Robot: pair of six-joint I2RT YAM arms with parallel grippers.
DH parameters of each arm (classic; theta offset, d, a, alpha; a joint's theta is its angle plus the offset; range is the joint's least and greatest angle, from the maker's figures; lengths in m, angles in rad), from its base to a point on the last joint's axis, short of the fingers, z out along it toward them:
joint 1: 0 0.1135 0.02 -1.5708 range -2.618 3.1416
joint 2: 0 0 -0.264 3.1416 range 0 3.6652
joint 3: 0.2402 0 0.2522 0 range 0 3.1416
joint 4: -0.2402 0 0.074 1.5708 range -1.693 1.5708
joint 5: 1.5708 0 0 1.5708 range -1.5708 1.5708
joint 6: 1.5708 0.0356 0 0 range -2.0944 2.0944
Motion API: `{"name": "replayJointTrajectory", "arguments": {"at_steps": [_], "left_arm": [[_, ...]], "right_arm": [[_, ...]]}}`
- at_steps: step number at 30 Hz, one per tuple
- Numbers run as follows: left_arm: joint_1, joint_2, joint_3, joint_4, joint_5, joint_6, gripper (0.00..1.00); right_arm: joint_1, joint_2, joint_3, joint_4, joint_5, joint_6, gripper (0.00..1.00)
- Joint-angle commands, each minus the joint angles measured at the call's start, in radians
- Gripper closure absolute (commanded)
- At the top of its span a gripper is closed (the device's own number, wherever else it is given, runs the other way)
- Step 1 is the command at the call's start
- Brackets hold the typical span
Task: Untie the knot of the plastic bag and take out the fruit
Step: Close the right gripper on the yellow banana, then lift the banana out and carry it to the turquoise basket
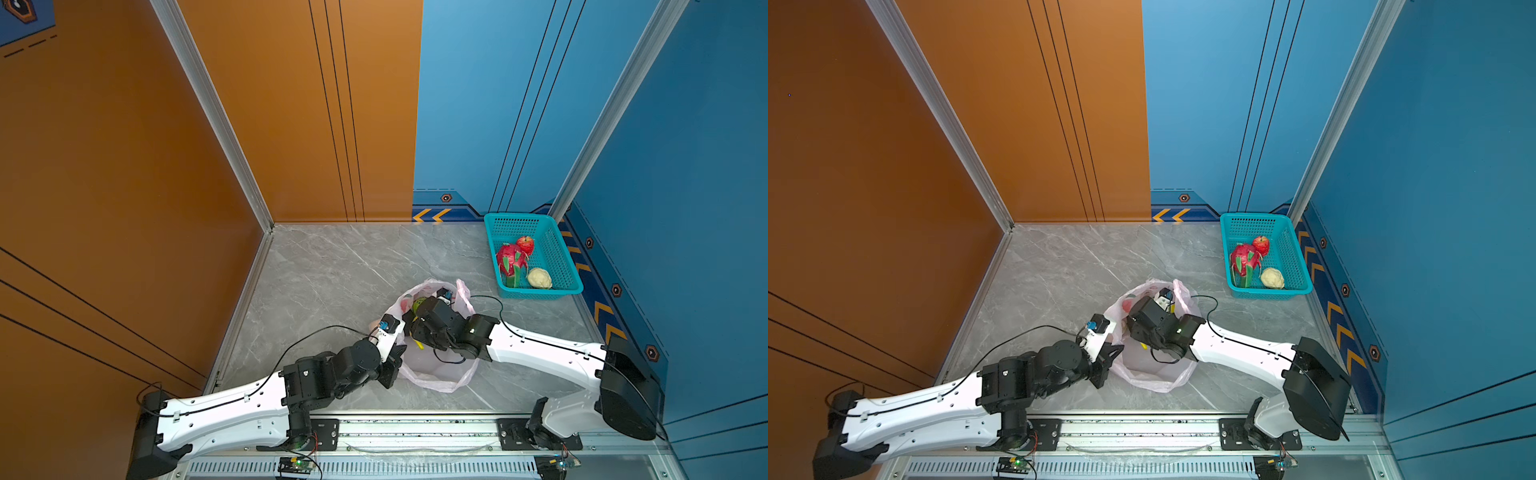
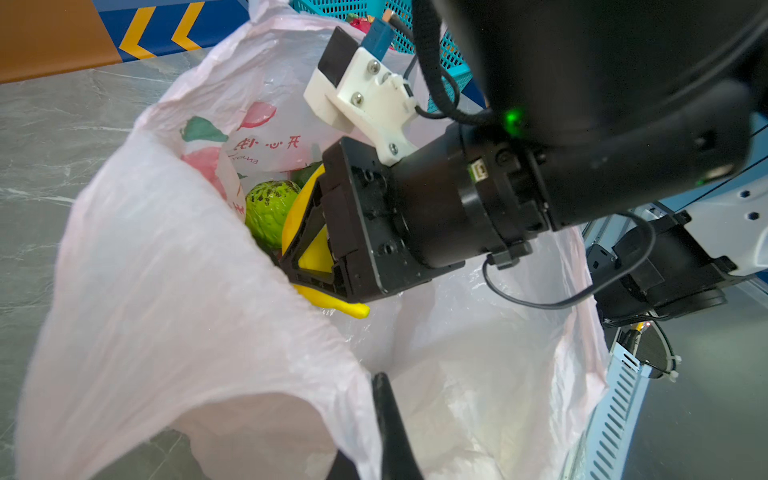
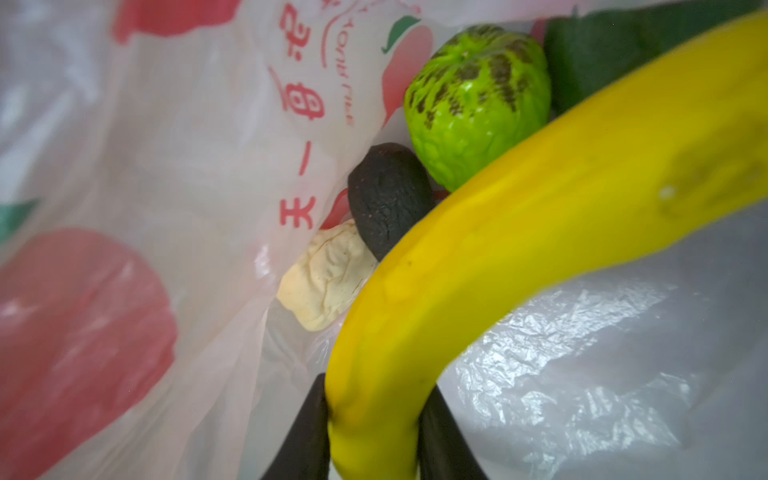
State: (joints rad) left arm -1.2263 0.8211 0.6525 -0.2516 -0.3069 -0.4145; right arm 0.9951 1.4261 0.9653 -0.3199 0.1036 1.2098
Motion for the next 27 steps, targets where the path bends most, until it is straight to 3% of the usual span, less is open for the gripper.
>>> {"name": "replayJointTrajectory", "arguments": {"at_steps": [1,7,18,27], "left_arm": [[-0.013,-0.020,-0.012,-0.016,-0.021,0.016,1.00],[-0.012,-0.048,-0.013,-0.046,-0.032,0.023,1.00],[-0.012,-0.068,-0.005,-0.066,-0.033,0.044,1.00],[-0.010,-0.063,0.002,-0.063,-0.029,0.055,1.00]], "right_arm": [[0.020,-0.058,-0.009,0.006,-0.037,-0.064,0.88],[0.048,-0.117,0.042,-0.058,-0.050,-0.139,0.88],[0.060,-0.158,0.286,-0.255,-0.014,-0.256,0.88],[-0.045,-0.174,0.439,-0.309,-0.056,-0.315,0.88]]}}
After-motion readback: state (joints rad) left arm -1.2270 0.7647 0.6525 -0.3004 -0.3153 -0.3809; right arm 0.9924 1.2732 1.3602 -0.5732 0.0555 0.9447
